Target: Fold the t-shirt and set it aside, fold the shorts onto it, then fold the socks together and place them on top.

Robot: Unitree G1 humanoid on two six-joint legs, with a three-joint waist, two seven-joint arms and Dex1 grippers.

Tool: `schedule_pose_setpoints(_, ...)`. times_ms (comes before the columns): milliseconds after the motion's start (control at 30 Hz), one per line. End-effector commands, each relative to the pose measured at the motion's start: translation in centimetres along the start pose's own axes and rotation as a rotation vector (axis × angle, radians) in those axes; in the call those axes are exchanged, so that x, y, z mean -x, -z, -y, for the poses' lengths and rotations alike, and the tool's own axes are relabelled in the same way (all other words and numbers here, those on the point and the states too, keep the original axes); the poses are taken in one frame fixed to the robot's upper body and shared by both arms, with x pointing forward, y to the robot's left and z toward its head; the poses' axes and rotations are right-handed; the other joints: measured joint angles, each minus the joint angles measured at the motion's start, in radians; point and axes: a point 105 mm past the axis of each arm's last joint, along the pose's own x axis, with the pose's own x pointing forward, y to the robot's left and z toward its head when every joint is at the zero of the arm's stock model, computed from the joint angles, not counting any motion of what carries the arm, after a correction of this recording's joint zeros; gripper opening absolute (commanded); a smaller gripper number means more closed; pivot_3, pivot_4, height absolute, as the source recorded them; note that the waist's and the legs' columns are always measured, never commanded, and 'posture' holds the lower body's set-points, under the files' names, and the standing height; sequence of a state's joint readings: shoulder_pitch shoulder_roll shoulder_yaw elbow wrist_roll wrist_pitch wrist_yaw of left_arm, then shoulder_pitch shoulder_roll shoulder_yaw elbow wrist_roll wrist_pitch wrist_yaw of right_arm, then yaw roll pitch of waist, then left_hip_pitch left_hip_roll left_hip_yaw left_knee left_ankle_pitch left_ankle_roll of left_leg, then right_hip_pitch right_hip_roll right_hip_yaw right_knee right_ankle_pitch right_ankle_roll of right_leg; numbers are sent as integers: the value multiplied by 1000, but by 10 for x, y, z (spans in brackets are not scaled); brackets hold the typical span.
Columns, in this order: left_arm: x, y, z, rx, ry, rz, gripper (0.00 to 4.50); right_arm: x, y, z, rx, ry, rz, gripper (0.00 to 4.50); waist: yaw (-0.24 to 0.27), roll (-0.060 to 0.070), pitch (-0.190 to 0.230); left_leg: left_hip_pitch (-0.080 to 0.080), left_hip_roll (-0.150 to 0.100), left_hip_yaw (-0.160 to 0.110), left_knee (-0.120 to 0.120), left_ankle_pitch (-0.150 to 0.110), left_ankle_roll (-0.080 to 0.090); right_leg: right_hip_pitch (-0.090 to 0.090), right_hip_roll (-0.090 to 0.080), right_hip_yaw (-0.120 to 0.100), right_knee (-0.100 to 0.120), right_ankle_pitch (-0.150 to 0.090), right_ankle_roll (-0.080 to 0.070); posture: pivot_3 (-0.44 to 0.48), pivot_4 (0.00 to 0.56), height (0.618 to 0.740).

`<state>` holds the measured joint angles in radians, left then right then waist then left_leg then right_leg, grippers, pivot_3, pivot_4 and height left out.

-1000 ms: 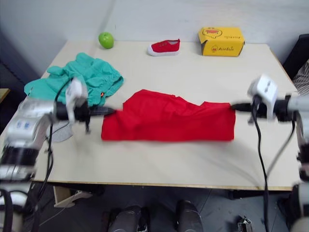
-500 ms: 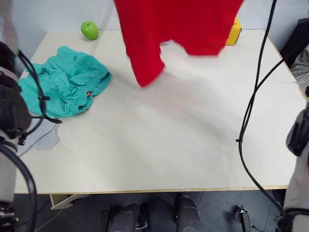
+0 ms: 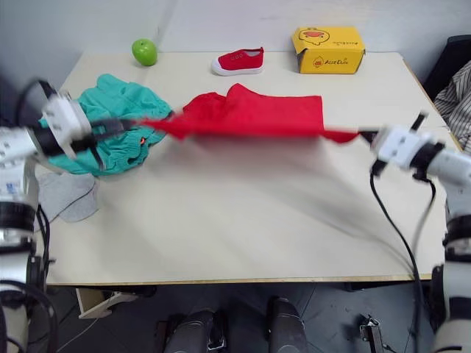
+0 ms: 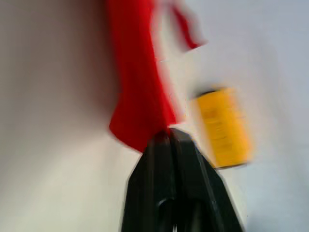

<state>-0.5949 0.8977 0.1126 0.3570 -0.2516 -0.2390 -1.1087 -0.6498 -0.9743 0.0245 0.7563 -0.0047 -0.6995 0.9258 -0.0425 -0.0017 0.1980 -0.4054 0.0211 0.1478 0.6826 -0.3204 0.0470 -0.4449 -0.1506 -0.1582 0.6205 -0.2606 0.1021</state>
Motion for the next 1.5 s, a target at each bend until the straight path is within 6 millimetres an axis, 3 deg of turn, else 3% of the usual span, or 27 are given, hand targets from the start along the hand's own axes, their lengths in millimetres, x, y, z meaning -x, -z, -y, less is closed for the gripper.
schedule_pose_setpoints(33,20,-8,37,46,70,-71,0,33,0,-13,-85,-100,-37,28,6,1,0,1,0,-1,1,-2,0,1,0,1,1,0,0,0,150,740)
schedule_pose_setpoints(167,26,3,79,132,129,-163,0,54,7,-71,-252,-341,-146,28,23,1,0,3,2,-1,4,-2,0,6,1,0,-3,0,-1,0,150,740)
schedule_pose_setpoints(233,26,5,93,157,173,-194,0,67,10,-96,-340,-464,-220,28,35,1,1,13,3,-3,6,-2,1,18,1,0,-7,0,-1,0,150,740)
schedule_pose_setpoints(367,24,-6,104,259,203,-168,0,84,5,-117,-453,-596,-296,28,42,2,0,27,7,-3,5,-15,-6,31,-1,5,-12,-1,-4,0,150,740)
schedule_pose_setpoints(533,29,-8,115,335,297,-213,0,85,-4,-117,-468,-594,-267,28,40,1,0,31,13,-2,4,-16,-8,32,3,4,-7,-6,-12,0,150,740)
schedule_pose_setpoints(800,24,-8,93,337,384,-238,0,85,-8,-100,-625,-594,-200,28,42,1,0,34,12,2,2,-14,-8,32,9,0,-10,-7,-13,0,150,740)
schedule_pose_setpoints(1067,2,5,77,366,510,-234,0,68,-12,-92,-759,-613,-161,28,38,1,0,33,12,4,2,-14,-9,30,10,0,-1,-8,-14,0,150,740)
schedule_pose_setpoints(1300,-30,14,53,363,417,-171,0,58,-7,-82,-836,-524,-141,28,42,1,0,32,12,4,5,-13,-7,30,10,1,-1,-7,-13,0,150,740)
schedule_pose_setpoints(1500,-33,14,44,394,394,-149,0,50,-9,-70,-858,-474,-106,28,37,1,0,31,12,4,6,-13,-8,29,9,1,0,-7,-13,0,150,740)
